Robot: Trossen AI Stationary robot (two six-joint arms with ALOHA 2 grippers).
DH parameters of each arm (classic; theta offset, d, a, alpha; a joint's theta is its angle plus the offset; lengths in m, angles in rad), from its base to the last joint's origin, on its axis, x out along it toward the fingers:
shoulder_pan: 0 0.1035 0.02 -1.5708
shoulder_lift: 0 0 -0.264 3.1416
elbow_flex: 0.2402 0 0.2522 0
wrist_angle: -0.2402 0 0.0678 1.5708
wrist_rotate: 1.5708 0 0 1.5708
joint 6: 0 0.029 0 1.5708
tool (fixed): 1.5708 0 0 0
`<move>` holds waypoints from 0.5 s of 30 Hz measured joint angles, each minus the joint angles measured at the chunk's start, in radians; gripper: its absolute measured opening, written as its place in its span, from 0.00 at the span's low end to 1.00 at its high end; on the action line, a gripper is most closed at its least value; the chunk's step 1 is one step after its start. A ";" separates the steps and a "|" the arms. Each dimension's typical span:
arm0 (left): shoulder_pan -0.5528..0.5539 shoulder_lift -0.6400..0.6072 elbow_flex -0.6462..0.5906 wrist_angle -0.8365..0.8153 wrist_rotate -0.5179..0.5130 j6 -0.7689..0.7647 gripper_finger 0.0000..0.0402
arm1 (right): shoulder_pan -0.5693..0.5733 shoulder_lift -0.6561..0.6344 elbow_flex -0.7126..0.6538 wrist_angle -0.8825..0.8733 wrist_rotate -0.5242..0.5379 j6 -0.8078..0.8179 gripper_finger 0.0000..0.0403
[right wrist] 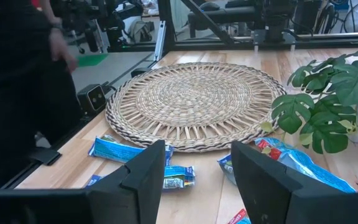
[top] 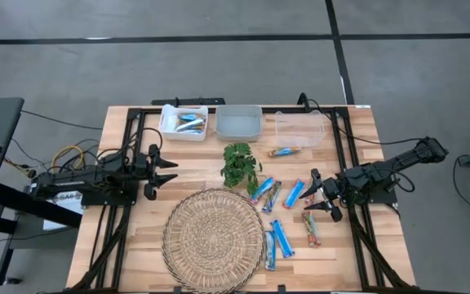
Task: Pick and place Granola Bars by type
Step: Put the yellow granola bar into the white bin
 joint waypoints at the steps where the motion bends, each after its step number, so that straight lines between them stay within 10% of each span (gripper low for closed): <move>1: 0.000 0.000 0.000 0.000 0.000 0.002 0.42 | 0.000 0.000 0.000 0.000 0.000 0.000 0.44; 15: 0.000 0.000 0.000 -0.001 0.000 0.019 0.42 | 0.000 0.000 0.000 0.000 0.000 0.000 0.44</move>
